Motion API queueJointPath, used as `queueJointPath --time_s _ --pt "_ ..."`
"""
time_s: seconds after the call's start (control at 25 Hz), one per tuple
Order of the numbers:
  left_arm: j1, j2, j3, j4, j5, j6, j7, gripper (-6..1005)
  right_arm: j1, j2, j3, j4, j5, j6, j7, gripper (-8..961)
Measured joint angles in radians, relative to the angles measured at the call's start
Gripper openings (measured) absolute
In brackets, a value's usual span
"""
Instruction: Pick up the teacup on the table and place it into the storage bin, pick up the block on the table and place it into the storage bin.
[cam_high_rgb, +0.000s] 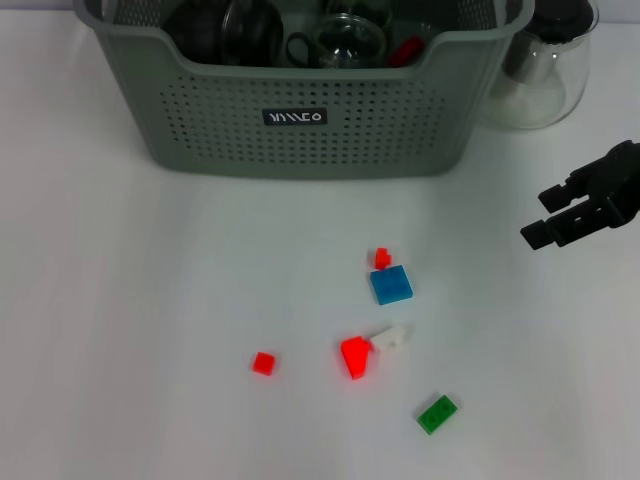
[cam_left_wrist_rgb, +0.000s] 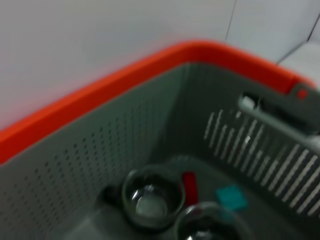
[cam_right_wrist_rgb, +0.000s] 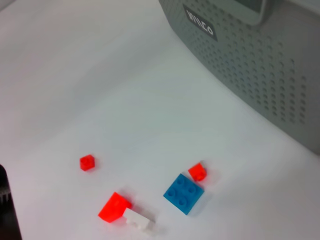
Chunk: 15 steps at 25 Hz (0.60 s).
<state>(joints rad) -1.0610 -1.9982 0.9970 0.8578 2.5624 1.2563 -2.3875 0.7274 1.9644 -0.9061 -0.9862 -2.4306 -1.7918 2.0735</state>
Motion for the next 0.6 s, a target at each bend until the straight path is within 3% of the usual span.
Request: queueJointPath --time_s 0.24,0.6 --pt "-0.022 -0.028 0.001 -0.014 0.073 -0.022 -0.003 221 0.003 -0.002 -0.004 0.012 -0.001 0.013 -0.010 732" --pt "-0.021 -0.042 -0.001 -0.001 0.077 -0.023 -0.005 231 0.003 -0.002 -0.007 0.012 -0.001 0.015 -0.014 731"
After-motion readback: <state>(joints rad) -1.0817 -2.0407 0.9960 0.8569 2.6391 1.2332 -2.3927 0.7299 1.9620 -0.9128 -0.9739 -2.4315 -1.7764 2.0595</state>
